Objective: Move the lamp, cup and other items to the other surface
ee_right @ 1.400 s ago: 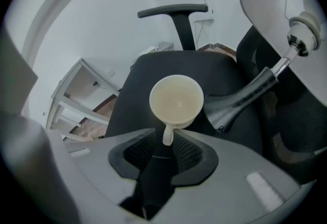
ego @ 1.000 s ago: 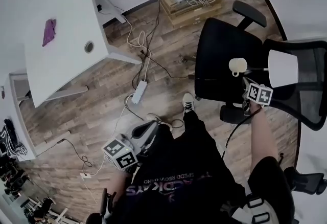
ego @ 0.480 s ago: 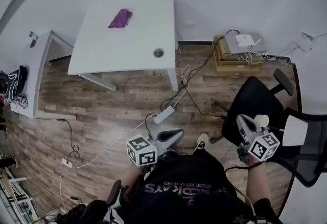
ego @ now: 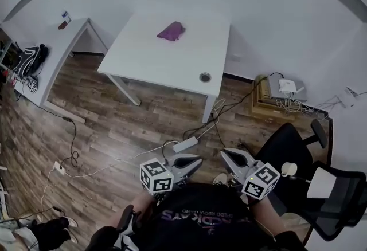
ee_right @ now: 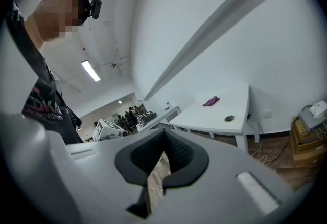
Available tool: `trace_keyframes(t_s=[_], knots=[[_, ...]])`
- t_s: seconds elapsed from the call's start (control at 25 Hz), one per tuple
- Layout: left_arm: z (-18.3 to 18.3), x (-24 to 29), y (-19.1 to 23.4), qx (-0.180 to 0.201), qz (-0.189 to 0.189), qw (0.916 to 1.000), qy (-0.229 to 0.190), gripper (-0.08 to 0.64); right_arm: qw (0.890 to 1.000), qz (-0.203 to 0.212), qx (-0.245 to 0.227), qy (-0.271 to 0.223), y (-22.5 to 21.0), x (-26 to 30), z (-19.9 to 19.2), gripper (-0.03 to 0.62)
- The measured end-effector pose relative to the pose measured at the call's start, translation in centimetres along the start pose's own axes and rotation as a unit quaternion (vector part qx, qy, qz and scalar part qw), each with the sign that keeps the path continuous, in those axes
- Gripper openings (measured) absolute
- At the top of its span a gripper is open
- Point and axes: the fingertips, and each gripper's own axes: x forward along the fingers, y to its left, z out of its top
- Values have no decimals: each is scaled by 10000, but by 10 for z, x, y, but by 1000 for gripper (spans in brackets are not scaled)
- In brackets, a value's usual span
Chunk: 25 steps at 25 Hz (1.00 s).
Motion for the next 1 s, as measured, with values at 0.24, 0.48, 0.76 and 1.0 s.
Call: trace_keyframes(t_s=[0.24, 0.48, 0.76, 1.0], knots=[[2, -11, 2, 39, 11, 9999, -106, -2, 9975, 528, 157, 436, 30, 24, -20, 5], [4, -10, -1, 73, -19, 9998, -159, -2, 9982, 450, -17, 388, 31, 21, -16, 5], [10, -2, 3, 87, 5, 9999, -131, -2, 9986, 349, 117, 378, 20, 14, -16, 5], [12, 3, 2, 107, -24, 9999, -46, -2, 9984, 331, 151, 425, 16, 11, -20, 5]])
